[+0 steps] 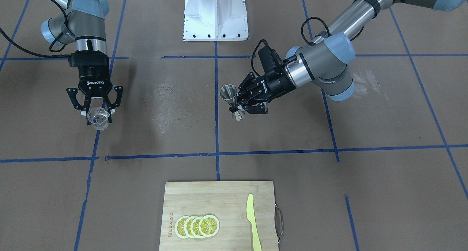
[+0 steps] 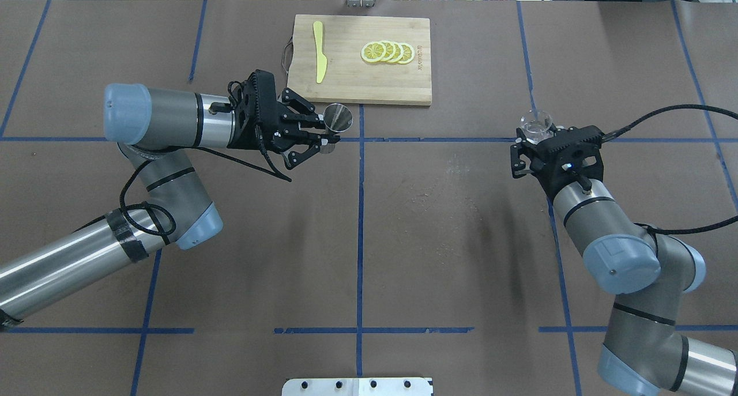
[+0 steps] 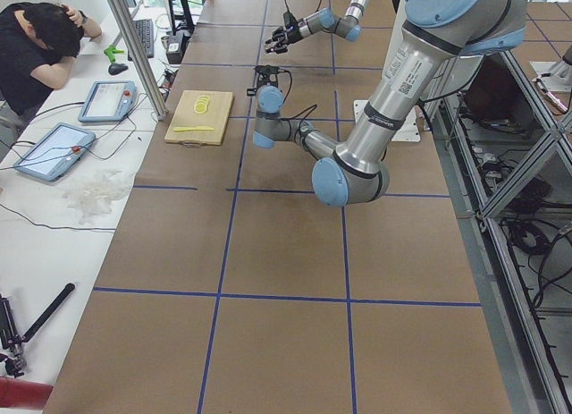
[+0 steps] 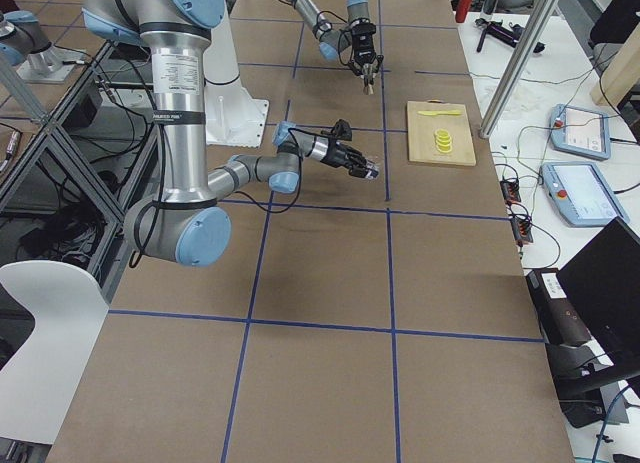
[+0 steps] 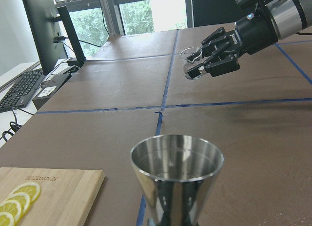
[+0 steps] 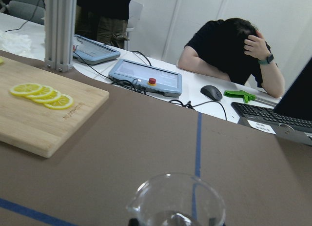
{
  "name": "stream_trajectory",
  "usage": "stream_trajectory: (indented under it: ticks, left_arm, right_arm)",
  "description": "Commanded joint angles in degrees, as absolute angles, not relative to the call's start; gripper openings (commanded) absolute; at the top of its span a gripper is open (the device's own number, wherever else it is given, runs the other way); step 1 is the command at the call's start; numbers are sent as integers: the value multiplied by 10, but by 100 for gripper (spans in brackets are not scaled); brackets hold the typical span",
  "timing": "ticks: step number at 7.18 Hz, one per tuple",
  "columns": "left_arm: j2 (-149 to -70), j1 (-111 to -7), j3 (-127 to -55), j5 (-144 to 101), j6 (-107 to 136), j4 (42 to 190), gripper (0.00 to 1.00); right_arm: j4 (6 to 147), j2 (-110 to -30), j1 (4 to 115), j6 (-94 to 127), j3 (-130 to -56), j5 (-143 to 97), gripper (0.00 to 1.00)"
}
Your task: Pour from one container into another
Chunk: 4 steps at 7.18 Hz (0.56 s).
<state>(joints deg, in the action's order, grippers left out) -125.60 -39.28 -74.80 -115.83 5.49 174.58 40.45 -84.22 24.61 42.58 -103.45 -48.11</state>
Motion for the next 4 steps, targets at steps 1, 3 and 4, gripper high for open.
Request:
stream_trajectory:
  ticks: [1,3,4]
  left_arm:
    - [-1256,-392,-748,-1157,56,1746,0]
    - [-1256,-391,-747,-1156,56,1744,0]
    - [-1256,-390,-746,-1156,56,1742,0]
  right_arm:
    - [431,-782,250,399,-1042,-497,0]
    - [552,-705,251,400,-1074,-504,0]
    - [576,-689,249,401,-1078,-504,0]
